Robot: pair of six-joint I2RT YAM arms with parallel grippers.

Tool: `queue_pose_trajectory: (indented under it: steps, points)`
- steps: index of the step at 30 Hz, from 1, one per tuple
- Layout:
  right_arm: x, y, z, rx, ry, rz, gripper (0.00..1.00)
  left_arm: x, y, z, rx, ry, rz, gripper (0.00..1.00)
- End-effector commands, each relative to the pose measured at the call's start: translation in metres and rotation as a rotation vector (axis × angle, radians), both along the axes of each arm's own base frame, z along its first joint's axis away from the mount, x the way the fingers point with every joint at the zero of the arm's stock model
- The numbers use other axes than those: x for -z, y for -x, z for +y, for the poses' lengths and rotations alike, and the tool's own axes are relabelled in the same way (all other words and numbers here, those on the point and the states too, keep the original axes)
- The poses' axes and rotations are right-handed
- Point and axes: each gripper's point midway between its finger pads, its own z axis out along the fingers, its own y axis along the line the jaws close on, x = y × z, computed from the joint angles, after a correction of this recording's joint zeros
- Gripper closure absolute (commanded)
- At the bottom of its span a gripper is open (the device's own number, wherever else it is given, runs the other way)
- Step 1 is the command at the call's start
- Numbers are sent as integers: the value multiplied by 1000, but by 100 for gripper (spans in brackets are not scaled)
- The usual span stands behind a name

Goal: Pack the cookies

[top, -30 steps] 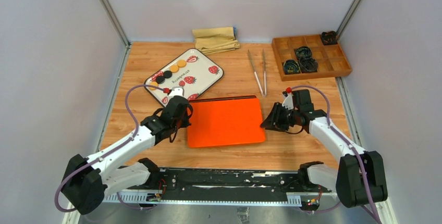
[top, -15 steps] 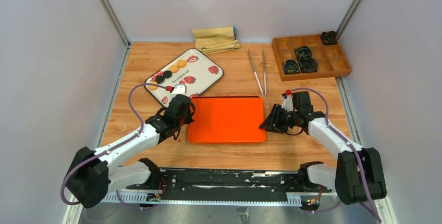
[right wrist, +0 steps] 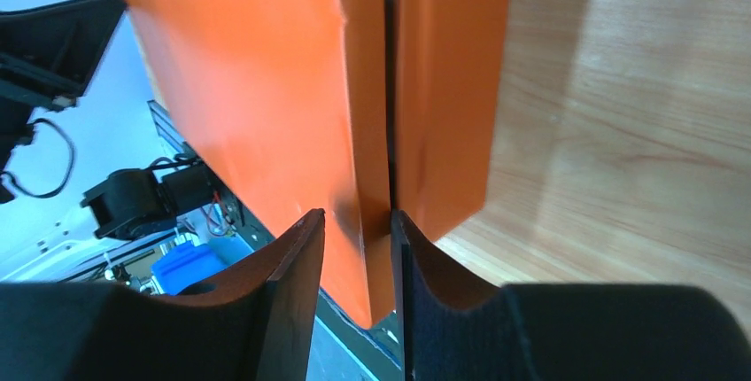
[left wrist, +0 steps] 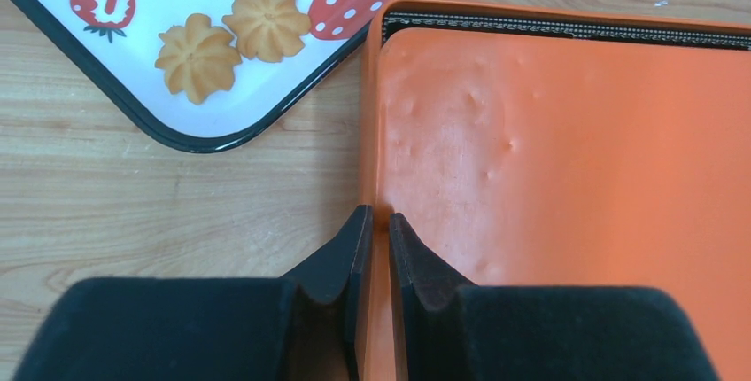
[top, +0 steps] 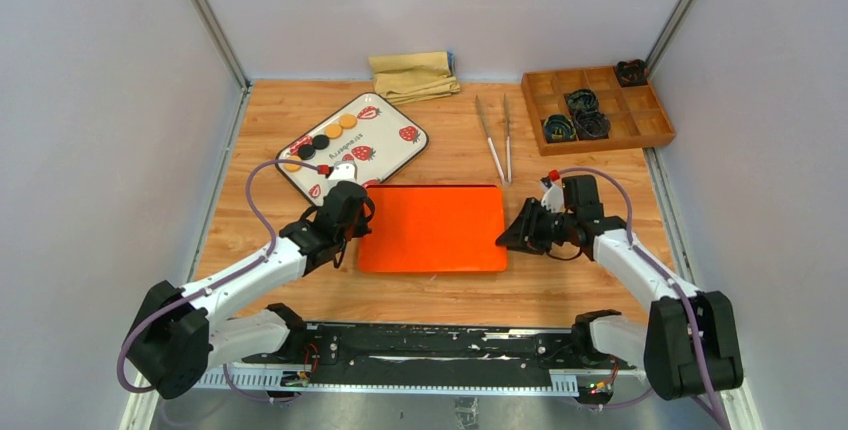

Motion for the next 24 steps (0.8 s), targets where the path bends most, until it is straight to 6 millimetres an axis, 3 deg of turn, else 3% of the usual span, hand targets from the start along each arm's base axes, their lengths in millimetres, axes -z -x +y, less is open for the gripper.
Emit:
queue_pose_trajectory:
  steps: [1,6,19,22,24]
  points:
    - [-67,-1,20,-67,-158,-119,62,11,13,-6,45,13,56,84]
    - [-90,0,25,-84,-207,-144,62,10,12,-7,50,17,57,84]
    - [-65,-17,26,-69,-167,-112,67,7,8,-3,48,-15,38,84]
    - [-64,-24,25,-53,-148,-124,73,6,7,-4,50,-17,34,84]
    - [-64,-30,23,-37,-133,-132,84,5,6,-4,53,-20,32,84]
